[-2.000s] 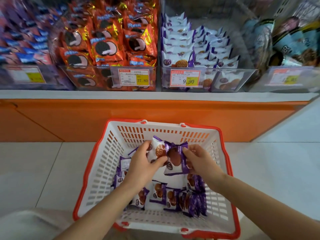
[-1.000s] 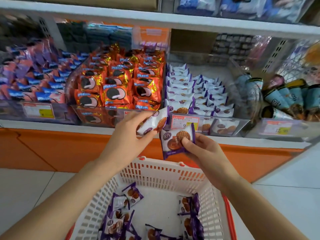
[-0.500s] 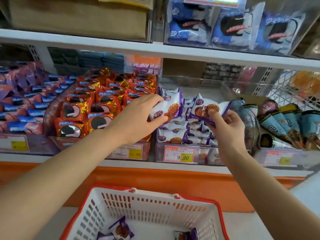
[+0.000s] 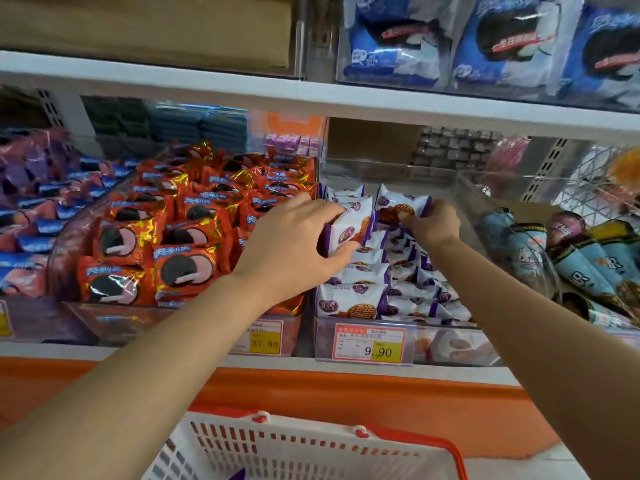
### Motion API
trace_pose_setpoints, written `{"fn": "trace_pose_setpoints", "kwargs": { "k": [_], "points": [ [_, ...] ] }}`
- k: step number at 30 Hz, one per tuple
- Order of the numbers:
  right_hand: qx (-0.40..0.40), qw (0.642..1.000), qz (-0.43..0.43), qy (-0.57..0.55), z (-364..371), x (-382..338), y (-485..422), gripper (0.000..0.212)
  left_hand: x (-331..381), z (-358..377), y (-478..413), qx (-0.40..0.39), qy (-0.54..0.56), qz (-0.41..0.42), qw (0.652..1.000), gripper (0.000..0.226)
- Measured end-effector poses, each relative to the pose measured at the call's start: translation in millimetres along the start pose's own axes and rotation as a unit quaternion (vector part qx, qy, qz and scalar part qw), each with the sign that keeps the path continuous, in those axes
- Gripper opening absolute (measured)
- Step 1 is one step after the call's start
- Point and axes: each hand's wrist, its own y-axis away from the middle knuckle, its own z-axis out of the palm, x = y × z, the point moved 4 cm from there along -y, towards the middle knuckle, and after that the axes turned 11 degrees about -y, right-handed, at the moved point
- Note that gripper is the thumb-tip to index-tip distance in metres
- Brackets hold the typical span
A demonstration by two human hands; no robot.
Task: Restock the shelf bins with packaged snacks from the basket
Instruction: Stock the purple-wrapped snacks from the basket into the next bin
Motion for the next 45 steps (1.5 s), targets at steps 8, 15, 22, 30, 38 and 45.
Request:
{"fn": "trace_pose_setpoints", "kwargs": {
  "k": [8, 15, 22, 30, 38, 45],
  "points": [
    [-0.001, 0.999, -0.034, 0.036, 23.1, -5.9, -28.4, 0.045, 2.3, 3.3, 1.3, 0.057, -0.018, 0.016, 0.998, 0.042],
    [-0.010, 0.999, -0.035, 0.035, 35.6, -0.9, -47.0, 0.060, 2.6, 4.0, 0.7, 0.084, -0.011, 0.019, 0.996, 0.040],
    [-0.021, 0.996, -0.078, 0.045, 34.1, -2.0, -50.0, 0.053, 3.9, 3.9, 0.2, 0.086, -0.015, 0.024, 0.996, 0.040],
    [-0.043, 0.996, -0.059, 0.058, 41.7, -1.0, -51.4, 0.050, 3.7, 4.6, -0.4, 0.077, -0.002, 0.034, 0.996, 0.038],
    [-0.070, 0.995, -0.069, 0.001, 38.4, 6.4, -57.9, 0.047, 0.9, 6.8, -3.1, 0.053, 0.005, 0.043, 0.998, 0.039],
    [-0.002, 0.983, -0.148, 0.105, 33.0, 3.4, -50.2, 0.056, -1.0, 7.1, -4.6, 0.051, 0.020, 0.053, 0.997, 0.039]
  ]
}}
